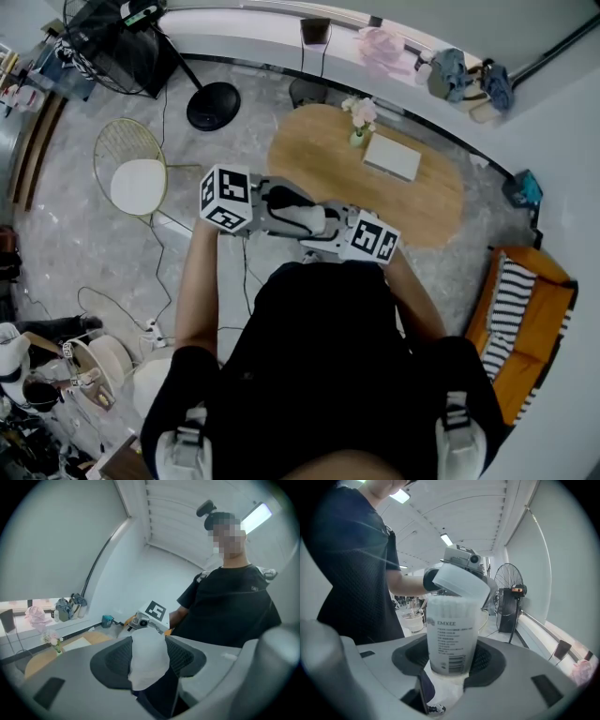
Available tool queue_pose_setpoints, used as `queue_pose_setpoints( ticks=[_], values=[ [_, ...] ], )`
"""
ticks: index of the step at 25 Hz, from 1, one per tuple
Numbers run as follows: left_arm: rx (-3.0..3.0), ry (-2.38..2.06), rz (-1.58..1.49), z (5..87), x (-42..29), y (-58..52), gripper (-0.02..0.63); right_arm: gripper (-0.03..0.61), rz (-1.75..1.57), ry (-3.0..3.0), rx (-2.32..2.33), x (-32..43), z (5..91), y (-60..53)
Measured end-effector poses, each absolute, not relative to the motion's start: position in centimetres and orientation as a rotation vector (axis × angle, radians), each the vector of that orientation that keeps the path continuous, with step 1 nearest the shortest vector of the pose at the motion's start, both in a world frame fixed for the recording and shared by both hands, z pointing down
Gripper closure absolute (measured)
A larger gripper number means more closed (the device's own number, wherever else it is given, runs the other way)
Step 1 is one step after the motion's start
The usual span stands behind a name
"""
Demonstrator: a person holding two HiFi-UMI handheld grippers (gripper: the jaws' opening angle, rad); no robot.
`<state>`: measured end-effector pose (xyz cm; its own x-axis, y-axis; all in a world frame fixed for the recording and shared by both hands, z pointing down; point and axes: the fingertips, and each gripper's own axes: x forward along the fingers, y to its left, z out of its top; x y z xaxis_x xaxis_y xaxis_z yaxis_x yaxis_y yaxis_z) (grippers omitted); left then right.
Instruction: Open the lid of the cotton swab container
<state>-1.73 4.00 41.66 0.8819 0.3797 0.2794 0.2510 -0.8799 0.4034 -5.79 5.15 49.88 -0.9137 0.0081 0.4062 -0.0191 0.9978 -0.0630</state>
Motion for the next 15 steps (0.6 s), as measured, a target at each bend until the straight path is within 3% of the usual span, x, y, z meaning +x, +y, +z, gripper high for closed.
queue_pose_setpoints(
  ticks=[9, 15],
  values=[
    [2.652, 0.357, 0.049, 38.4, -2.8, 1.2, 0.402, 0.382, 0.076, -2.718, -0.025, -5.9, 49.4, 5.9],
    [2.654, 0.288, -0.009, 38.5, -3.2, 0.2, 0.405, 0.382, 0.062, -2.700, -0.053, -6.0, 49.6, 6.5]
  ],
)
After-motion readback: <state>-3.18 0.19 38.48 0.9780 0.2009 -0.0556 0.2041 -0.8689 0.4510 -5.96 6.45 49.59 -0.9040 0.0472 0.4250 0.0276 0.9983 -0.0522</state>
